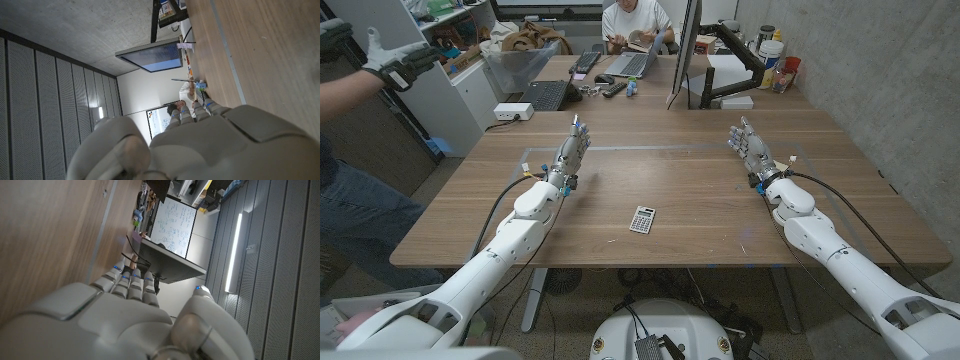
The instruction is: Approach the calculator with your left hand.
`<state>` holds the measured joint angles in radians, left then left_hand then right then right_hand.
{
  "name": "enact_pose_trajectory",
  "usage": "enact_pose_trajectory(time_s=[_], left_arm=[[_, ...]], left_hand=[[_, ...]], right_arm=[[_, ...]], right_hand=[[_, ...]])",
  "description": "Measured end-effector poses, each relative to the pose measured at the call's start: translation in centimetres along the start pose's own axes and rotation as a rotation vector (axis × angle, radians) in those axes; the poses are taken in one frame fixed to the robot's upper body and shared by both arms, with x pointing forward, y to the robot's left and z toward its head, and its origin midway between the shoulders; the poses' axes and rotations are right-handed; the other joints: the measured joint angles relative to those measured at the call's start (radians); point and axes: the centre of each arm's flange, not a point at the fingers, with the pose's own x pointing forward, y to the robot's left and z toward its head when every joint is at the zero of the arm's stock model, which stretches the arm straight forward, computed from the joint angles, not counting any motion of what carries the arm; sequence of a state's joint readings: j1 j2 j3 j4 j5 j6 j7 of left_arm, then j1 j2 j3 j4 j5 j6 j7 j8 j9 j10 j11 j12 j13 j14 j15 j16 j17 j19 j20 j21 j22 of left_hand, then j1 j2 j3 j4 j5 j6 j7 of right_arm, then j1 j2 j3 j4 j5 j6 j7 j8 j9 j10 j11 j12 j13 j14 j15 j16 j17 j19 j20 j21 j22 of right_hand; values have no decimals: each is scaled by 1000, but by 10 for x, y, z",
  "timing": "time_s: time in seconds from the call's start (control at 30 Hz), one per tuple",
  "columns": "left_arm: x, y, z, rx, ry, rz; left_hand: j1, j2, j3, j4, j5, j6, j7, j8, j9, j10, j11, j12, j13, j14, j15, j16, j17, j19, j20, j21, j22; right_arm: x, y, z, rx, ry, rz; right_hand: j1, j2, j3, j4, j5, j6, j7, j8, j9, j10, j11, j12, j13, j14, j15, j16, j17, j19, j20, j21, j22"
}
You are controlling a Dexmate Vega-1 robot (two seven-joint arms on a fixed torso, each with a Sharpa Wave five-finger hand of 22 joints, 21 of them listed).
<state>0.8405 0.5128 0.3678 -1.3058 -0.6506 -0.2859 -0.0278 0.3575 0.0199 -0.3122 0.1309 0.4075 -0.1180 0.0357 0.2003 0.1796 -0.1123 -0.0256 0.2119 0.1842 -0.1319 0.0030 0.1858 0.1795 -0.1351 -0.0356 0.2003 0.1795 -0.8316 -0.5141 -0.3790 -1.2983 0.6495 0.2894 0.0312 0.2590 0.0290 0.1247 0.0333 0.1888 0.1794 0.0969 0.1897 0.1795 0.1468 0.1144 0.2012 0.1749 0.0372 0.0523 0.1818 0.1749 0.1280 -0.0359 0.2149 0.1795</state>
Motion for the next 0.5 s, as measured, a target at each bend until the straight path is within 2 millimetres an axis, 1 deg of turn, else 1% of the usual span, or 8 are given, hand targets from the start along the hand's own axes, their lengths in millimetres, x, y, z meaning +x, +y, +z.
enact_pose_trajectory(time_s=[0.5], left_arm=[[0,3,0,5,13,-2]], left_hand=[[4,4,0,0,0,0,0,0,0,0,0,0,0,0,0,0,0,0,0,0,0]], right_arm=[[1,0,-2,-3,1,0]], right_hand=[[0,0,0,0,0,-1,0,0,0,0,0,0,0,0,0,0,0,0,0,0,0]])
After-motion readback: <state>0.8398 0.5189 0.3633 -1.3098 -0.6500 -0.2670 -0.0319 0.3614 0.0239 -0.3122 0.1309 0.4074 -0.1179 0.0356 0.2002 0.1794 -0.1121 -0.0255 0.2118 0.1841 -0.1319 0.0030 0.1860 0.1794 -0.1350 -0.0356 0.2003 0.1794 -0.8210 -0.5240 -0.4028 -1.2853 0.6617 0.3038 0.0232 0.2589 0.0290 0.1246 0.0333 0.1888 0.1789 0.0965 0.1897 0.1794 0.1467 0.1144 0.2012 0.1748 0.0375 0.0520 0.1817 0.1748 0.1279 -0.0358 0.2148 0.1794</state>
